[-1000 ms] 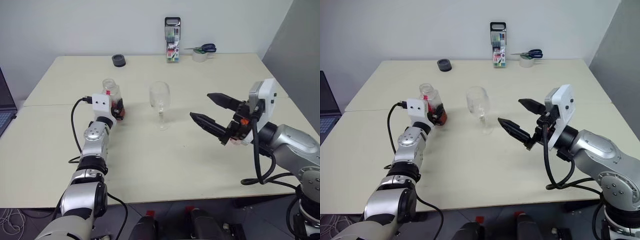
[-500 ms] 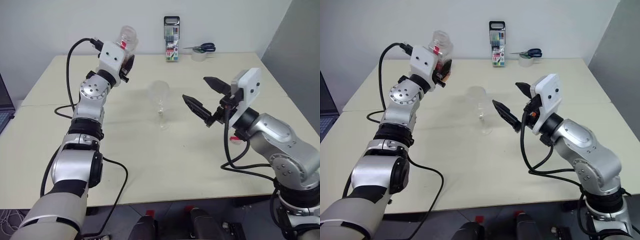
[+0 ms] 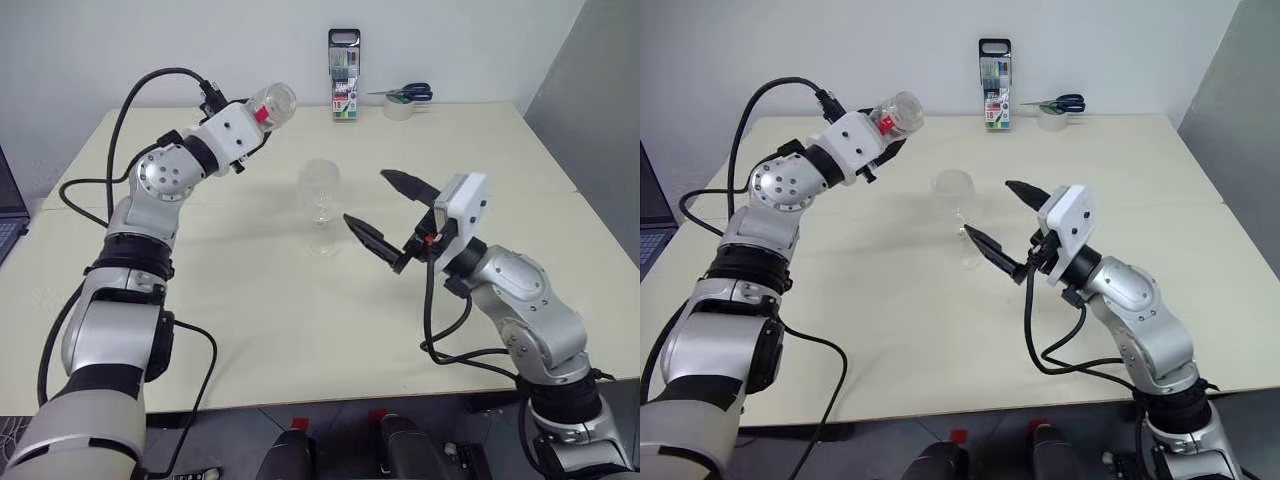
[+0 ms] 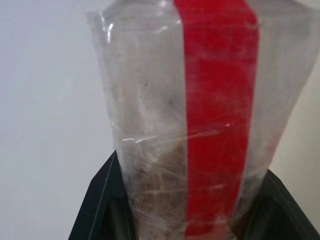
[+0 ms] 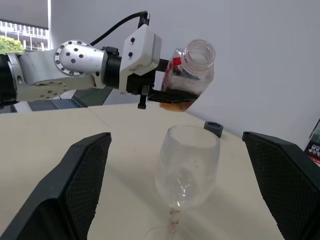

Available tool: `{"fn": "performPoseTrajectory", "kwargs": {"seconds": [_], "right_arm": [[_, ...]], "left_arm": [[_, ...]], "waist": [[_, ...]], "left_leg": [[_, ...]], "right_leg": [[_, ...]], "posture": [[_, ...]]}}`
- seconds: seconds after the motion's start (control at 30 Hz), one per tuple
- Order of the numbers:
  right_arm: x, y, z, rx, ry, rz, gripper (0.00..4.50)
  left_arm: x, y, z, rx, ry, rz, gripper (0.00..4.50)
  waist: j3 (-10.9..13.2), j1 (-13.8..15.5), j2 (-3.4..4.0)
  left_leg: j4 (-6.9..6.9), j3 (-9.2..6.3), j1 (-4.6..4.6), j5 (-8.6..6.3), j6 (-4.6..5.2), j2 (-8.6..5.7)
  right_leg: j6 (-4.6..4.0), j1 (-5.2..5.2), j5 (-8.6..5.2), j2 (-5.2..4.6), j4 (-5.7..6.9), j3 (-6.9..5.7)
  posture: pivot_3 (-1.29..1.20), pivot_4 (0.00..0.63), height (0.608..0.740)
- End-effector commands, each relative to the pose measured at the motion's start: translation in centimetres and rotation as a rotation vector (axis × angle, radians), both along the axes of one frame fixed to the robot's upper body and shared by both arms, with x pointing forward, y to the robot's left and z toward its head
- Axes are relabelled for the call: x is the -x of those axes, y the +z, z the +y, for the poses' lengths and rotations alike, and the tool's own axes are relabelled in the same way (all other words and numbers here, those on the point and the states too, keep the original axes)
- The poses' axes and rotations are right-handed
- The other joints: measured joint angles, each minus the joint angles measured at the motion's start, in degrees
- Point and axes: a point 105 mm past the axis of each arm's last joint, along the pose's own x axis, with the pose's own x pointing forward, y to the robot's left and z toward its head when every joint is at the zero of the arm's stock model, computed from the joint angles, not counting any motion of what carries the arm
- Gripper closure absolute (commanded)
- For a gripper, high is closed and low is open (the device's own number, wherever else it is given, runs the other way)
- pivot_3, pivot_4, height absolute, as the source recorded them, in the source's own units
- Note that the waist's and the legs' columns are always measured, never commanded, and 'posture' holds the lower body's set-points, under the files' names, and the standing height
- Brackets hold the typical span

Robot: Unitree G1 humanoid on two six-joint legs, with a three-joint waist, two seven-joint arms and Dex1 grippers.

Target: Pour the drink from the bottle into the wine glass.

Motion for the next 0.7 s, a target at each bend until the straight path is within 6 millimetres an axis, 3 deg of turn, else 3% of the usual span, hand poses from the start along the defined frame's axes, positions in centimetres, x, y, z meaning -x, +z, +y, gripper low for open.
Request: {"fn": "performPoseTrajectory", "kwargs": {"seconds": [0.03,0.57,0.7], "right_arm": [[0.3,0.2,-0.1,-0.027,0.025,-0.06,0.0],[0.3,-3.8,-1.0,-0.024,0.013,-0.014,0.0],[-0.1,-3.8,-1.5,-0.067,-0.016,0.006,0.0]], "left_arm": [[1.1,2.9,-0.7,-0.113,-0.044,-0.112,2.71],[1.2,3.3,-1.5,-0.266,-0.085,-0.137,2.71],[1.1,3.4,-1.7,-0.292,-0.091,-0.14,2.71]], "waist": [[0.0,0.0,0.0],[0.0,0.0,0.0],[0.0,0.0,0.0]], "left_leg": [[0.0,0.0,0.0,0.0,0.0,0.0],[0.05,0.01,-0.02,0.0,0.0,-0.03],[0.06,0.02,-0.02,0.0,0.0,-0.04]], "right_leg": [[0.0,0.0,0.0,0.0,0.0,0.0],[0.01,0.0,0.01,0.05,0.03,-0.02],[0.01,-0.01,0.01,0.06,0.05,-0.01]], "posture": [[0.0,0.15,0.74],[0.0,0.15,0.74],[0.0,0.15,0.74]]}}
